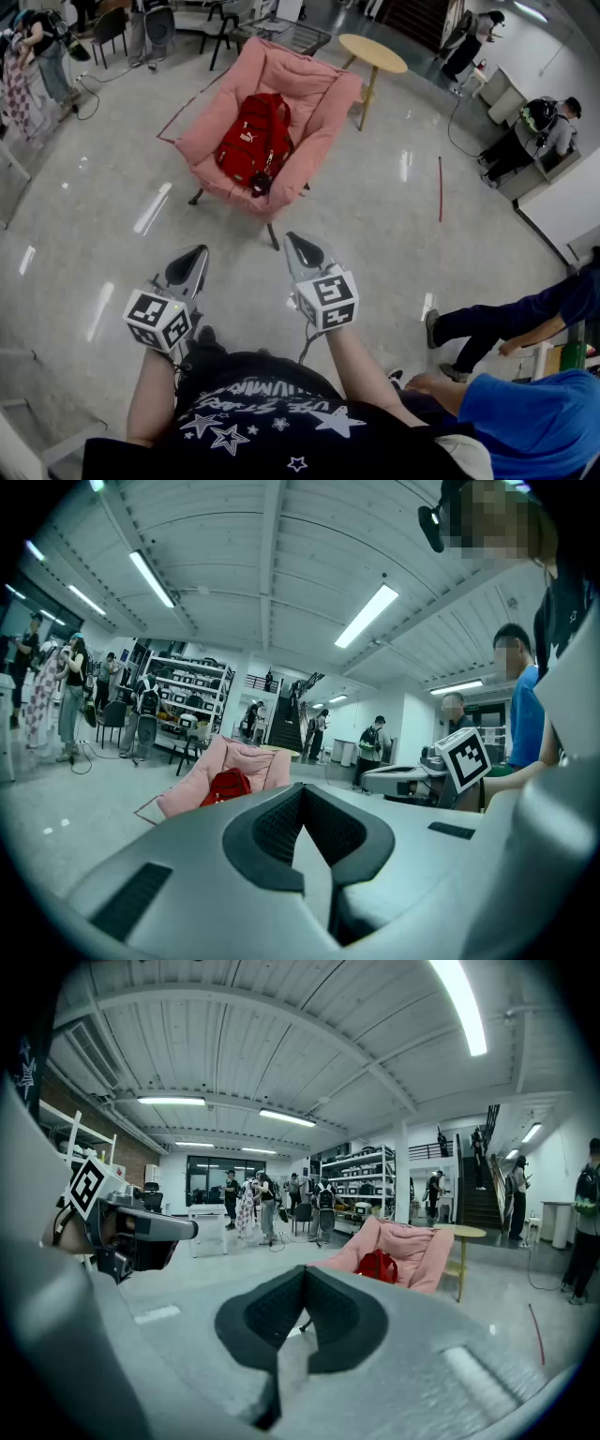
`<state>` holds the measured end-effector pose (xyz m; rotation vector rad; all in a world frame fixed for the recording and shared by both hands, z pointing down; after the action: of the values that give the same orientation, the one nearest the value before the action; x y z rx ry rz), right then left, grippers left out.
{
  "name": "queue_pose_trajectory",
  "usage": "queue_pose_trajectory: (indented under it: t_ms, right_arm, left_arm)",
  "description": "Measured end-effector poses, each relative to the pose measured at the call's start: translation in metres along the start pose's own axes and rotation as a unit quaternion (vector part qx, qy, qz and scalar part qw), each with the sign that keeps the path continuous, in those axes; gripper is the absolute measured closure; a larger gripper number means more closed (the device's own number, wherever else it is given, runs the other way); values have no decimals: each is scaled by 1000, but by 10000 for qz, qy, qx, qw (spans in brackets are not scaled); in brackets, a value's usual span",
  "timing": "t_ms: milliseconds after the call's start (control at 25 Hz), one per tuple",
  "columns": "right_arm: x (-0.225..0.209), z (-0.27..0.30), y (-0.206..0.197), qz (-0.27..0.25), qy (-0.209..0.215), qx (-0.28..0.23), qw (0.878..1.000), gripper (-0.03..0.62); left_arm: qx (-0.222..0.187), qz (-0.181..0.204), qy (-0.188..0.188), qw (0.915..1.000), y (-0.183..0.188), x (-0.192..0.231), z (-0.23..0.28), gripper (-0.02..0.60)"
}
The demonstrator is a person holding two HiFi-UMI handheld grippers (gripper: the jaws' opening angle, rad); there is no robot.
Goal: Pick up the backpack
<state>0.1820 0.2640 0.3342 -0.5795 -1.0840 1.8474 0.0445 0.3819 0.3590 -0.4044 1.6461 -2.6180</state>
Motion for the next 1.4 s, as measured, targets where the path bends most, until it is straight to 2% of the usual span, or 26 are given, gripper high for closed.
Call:
queue_pose_trajectory:
  t_ms: [160, 480, 680, 880, 1080, 1200, 1400]
  right_arm:
    - [11, 2, -30, -33, 35, 108, 9999, 595]
    - [7, -8, -36, -92, 78, 75, 9999, 595]
    - [-2, -14, -53, -155, 189, 112, 9996, 595]
    - [-3, -30, -58, 51, 662, -342, 9972, 595]
    - [-19, -26, -72, 144, 620, -257, 9976, 595]
    - [-28, -15, -72, 316, 522, -224, 9979, 595]
    - [-47, 28, -67, 400, 351, -13, 9986, 595]
  left_arm:
    - [0, -17, 18, 10000, 2, -2, -7, 574]
    - [115, -62, 57, 9999, -3, -15, -2, 574]
    - [125, -88, 168, 9997, -14, -29, 5, 574]
    - [162, -328, 331, 9988, -28, -37, 5, 574]
    - [286, -325, 347, 9985, -31, -40, 15, 572]
    - [401, -218, 332, 9984, -31, -30, 26, 574]
    - [431, -434, 176, 9980, -25, 14, 63, 572]
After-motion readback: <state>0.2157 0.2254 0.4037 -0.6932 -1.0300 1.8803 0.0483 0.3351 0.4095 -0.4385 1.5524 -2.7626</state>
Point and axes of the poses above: the fingertips, and each gripper's own axes: z forward along the fingers, x to its left, y out of its top, the point moved 2 cm from there along -z, backward along the fingers, and after that the axes turned 15 degrees about x, right-handed, at the moved point
